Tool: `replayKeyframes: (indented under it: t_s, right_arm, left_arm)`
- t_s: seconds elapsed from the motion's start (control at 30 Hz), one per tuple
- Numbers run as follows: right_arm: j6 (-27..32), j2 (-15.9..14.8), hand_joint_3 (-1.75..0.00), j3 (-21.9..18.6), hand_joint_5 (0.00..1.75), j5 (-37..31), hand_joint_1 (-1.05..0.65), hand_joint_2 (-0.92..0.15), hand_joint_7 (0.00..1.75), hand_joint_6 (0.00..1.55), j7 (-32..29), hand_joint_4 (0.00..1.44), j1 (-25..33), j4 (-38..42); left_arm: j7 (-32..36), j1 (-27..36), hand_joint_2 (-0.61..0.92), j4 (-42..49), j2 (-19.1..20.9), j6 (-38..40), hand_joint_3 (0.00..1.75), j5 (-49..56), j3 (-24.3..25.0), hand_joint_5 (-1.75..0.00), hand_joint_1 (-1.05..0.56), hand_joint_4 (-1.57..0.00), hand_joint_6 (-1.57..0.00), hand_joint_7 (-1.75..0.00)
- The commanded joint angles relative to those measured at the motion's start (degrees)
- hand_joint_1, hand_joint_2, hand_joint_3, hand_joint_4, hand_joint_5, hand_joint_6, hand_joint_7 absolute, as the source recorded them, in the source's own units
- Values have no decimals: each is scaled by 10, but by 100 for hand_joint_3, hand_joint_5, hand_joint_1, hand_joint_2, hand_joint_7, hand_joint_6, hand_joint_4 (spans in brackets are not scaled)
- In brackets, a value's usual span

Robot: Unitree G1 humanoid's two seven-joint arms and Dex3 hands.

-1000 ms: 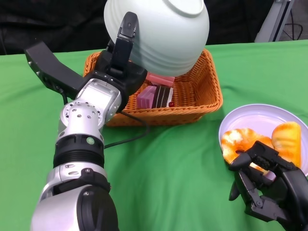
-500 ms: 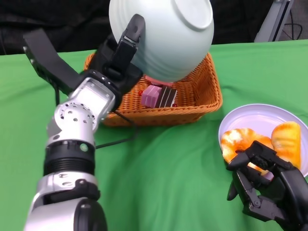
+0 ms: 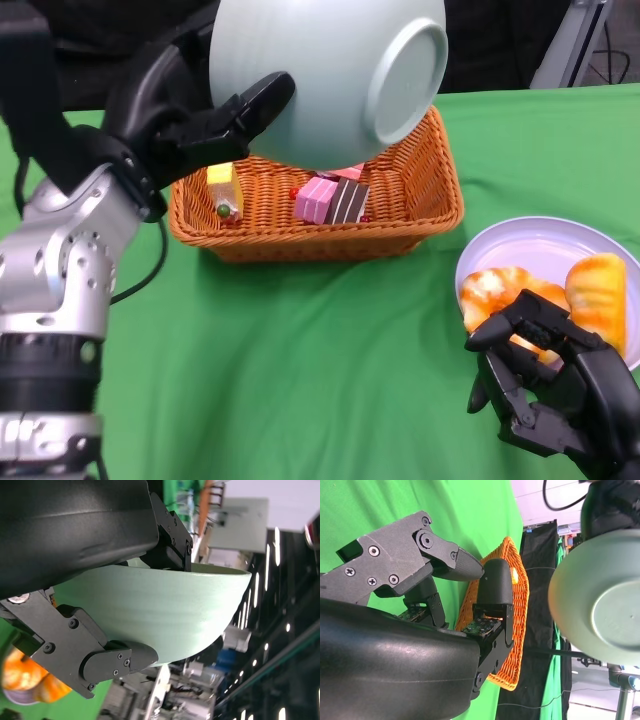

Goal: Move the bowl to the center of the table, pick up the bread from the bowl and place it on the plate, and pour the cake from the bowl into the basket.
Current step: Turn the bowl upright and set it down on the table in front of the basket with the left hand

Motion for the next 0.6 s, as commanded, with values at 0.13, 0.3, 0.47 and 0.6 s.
replayKeyframes:
  t_s: [0.13,0.3,0.47,0.6]
  right_arm:
    - [-3,-4,-94,-5,174,10,-15,-66,149,57,1,64,-1,0]
    - [-7,-5,-92,-9,174,10,-16,-66,149,57,2,65,-4,3]
    - [-2,-7,-93,-10,174,6,-16,-67,150,57,-2,65,-4,-1]
    - [-3,-7,-94,-11,174,3,-16,-66,150,57,-5,64,-3,-4]
  left_arm:
    - [-41,88,55,-11,44,-398,115,160,-32,-175,-22,-82,-66,-163]
    - [-39,112,54,14,56,-528,116,194,-31,-175,-15,-87,-74,-156]
    - [0,136,35,61,80,-743,142,279,-12,-175,-11,-89,-80,-150]
    - [26,116,32,148,86,-947,139,345,26,-175,-10,-92,-84,-143]
